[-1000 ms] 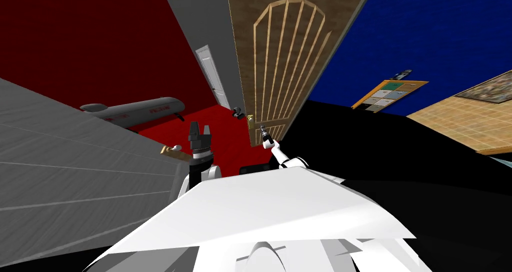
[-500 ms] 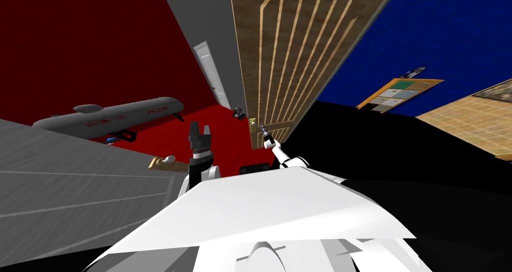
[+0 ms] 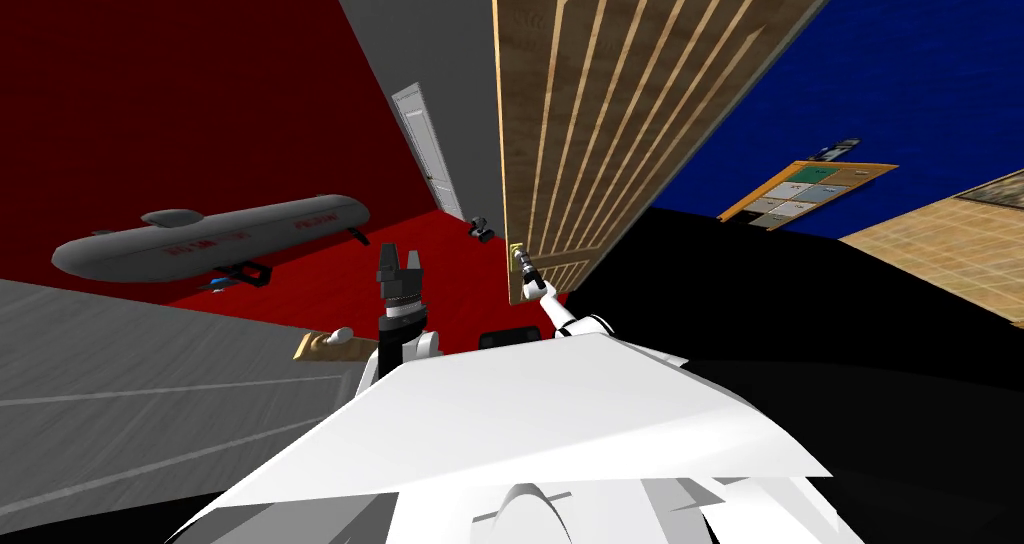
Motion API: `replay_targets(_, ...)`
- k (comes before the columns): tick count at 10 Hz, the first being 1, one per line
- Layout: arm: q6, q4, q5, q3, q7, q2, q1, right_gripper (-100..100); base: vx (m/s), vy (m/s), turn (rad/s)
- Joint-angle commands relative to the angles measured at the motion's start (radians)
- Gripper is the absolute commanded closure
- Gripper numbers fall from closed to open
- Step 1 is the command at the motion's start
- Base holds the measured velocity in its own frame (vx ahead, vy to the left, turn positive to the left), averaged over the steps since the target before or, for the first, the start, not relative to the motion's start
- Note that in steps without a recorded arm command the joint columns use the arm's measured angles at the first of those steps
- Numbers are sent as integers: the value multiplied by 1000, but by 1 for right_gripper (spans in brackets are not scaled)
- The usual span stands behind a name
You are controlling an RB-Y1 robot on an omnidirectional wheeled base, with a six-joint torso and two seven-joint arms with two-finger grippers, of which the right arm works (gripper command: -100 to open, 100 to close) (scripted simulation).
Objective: Push the door open
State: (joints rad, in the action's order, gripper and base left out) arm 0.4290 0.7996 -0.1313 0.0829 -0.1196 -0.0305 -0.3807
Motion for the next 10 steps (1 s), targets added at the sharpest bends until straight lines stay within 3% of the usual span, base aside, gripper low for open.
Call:
replay_targets(1, 0, 0, 0, 0, 0, 0, 0, -100, 53, 44, -1)
replay_targets(2, 0, 0, 0, 0, 0, 0, 0, 100, 0, 0, 0)
replay_targets(7, 0, 0, 0, 0, 0, 0, 0, 100, -10, -7, 6)
replay_targets(8, -4, -1, -5, -21, -12, 29, 0, 100, 130, 27, -78)
replay_targets(10, -5, 0, -8, -36, -20, 42, -1, 100, 163, 98, -97)
